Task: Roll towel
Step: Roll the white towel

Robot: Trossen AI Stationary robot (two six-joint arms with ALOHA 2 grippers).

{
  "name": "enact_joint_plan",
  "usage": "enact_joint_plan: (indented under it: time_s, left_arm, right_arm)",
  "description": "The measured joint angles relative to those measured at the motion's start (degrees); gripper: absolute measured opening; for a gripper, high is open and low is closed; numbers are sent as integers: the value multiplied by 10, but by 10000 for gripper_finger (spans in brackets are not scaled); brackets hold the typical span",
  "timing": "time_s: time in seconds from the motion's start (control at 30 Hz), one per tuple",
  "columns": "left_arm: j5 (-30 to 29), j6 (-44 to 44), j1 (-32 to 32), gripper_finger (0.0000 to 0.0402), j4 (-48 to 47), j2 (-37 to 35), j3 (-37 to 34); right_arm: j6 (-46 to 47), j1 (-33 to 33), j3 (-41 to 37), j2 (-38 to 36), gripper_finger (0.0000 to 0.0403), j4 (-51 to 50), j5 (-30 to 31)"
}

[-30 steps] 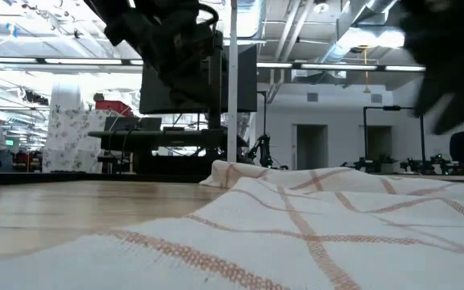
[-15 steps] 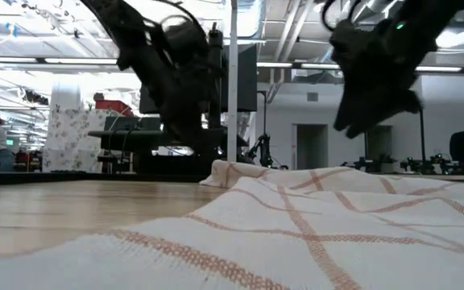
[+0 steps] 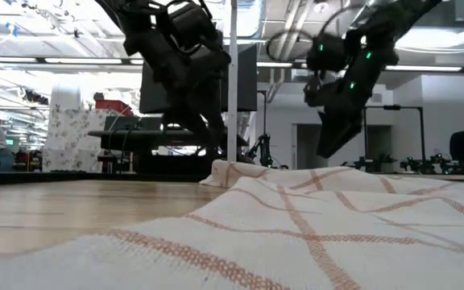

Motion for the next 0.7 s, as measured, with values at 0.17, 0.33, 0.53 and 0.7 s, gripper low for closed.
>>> enact_joint_plan:
  time_s: [0.17,0.33,0.53,0.7]
  left_arm:
    - [0,-29,-6,193,-22,0,-1]
    - [0,-36,-15,193,-34,-1,-1]
    - [-5,-29,-16,193,-45,-1,-1]
    - [-6,-5,-16,193,-44,-1,-1]
  right_arm:
    - [-83,-39,0,65,260,11,-41]
    - [-85,-31,2,123,262,21,-112]
    - [-75,-26,4,135,206,5,-129]
    - [-59,-28,0,115,35,-54,-171]
